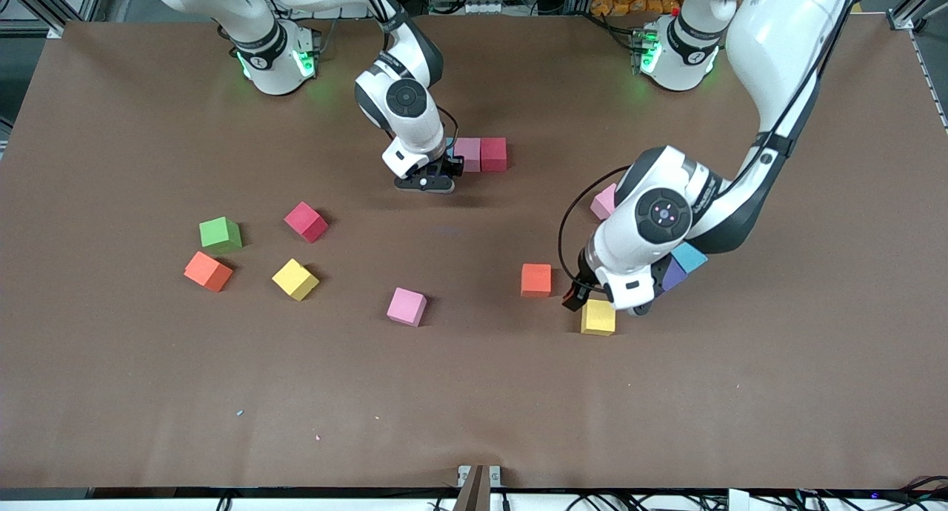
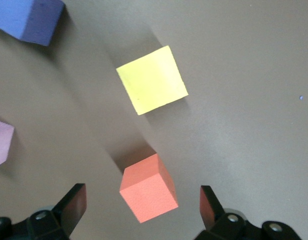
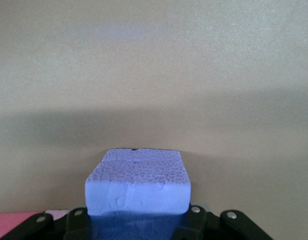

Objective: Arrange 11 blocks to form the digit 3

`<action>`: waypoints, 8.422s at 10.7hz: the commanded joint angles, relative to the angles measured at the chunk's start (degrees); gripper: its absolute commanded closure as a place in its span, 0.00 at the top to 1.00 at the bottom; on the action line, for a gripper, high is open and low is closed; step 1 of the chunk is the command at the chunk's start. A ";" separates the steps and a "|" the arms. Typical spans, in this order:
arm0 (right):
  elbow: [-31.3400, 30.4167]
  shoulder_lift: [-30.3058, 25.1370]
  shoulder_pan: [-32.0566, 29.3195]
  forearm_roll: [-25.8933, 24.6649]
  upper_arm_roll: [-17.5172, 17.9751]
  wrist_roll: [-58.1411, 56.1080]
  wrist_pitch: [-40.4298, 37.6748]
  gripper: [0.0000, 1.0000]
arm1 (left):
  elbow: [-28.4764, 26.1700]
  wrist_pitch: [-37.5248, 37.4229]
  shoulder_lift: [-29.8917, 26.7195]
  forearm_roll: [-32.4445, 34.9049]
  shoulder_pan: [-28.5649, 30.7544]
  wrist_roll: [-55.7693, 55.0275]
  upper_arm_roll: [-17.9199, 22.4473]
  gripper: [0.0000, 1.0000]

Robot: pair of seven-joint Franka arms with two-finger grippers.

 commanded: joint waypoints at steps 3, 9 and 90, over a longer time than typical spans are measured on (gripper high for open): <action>-2.13 -0.30 1.02 0.68 -0.34 0.71 1.59 0.26 | 4.34 -1.85 4.44 4.47 -4.41 16.49 -0.36 1.00; -2.14 -0.30 0.84 0.24 -0.52 0.36 2.03 0.26 | 5.92 -0.97 6.46 4.39 -14.09 40.84 9.13 1.00; 7.62 1.72 -17.36 -12.07 11.43 1.50 -6.67 0.00 | 5.13 -8.09 -5.13 -1.59 -7.76 -8.08 7.73 0.00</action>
